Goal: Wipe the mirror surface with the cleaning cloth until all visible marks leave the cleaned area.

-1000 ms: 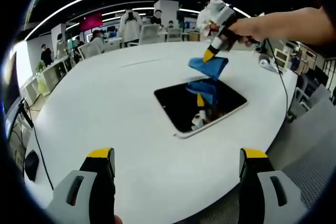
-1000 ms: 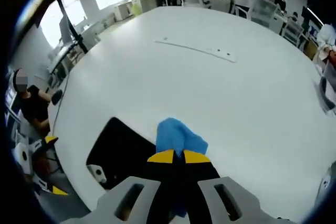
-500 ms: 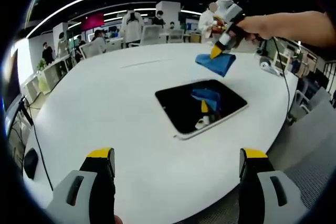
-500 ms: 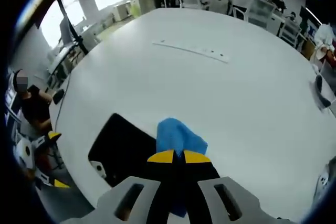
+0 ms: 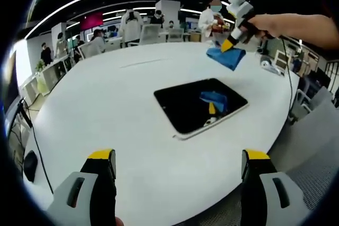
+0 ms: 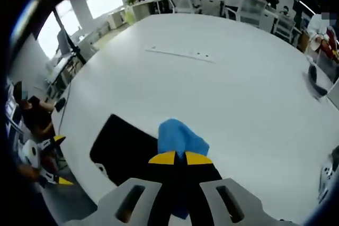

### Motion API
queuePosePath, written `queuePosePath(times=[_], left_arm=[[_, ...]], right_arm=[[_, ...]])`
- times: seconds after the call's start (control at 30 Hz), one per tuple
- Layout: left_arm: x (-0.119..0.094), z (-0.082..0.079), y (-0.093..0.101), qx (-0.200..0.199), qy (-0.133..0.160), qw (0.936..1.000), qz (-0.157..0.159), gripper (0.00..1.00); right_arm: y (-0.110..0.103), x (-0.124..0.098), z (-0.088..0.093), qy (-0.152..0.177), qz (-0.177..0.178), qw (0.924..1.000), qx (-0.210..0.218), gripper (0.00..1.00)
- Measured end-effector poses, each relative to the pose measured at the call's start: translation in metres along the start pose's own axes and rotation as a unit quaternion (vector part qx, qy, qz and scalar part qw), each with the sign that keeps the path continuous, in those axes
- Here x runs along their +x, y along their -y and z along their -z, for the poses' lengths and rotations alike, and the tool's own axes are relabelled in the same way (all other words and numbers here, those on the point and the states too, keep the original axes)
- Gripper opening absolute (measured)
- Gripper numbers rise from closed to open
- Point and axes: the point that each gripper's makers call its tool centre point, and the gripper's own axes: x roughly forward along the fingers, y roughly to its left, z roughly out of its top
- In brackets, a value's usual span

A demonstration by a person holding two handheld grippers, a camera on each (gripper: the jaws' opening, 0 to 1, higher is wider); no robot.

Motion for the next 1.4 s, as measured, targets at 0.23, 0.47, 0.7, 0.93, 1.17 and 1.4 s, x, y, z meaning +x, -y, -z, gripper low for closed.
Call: queuePosePath(times=[0.23, 0.47, 0.7, 0.93, 1.17, 1.4], left_arm=[[0.001, 0.000, 0.002, 0.007, -0.001, 1.0000, 0.004, 0.99], [0.001, 0.001, 0.003, 0.008, -0.005, 0.9999, 0.009, 0.99], [0.002, 0.002, 0.003, 0.010, -0.008, 0.9999, 0.008, 0.99], [0.002, 0.002, 0.004, 0.010, -0.011, 0.9998, 0.009, 0.99], [0.002, 0.003, 0.004, 0.010, -0.012, 0.9998, 0.010, 0.99], [0.001, 0.001, 0.002, -0.001, -0.003, 1.0000, 0.006, 0.99]], right_arm=[[0.025, -0.010, 0.012, 0.001, 0.016, 0.9997, 0.017, 0.00], [0.051, -0.018, 0.025, 0.004, 0.028, 0.9986, 0.044, 0.00], [0.066, -0.010, 0.046, 0.000, 0.024, 0.9966, 0.079, 0.00], [0.057, 0.000, 0.055, 0.001, -0.010, 0.9934, 0.114, 0.00], [0.065, 0.014, 0.058, -0.002, -0.009, 0.9933, 0.115, 0.00], [0.071, 0.038, 0.077, -0.022, 0.009, 0.9948, 0.099, 0.01]])
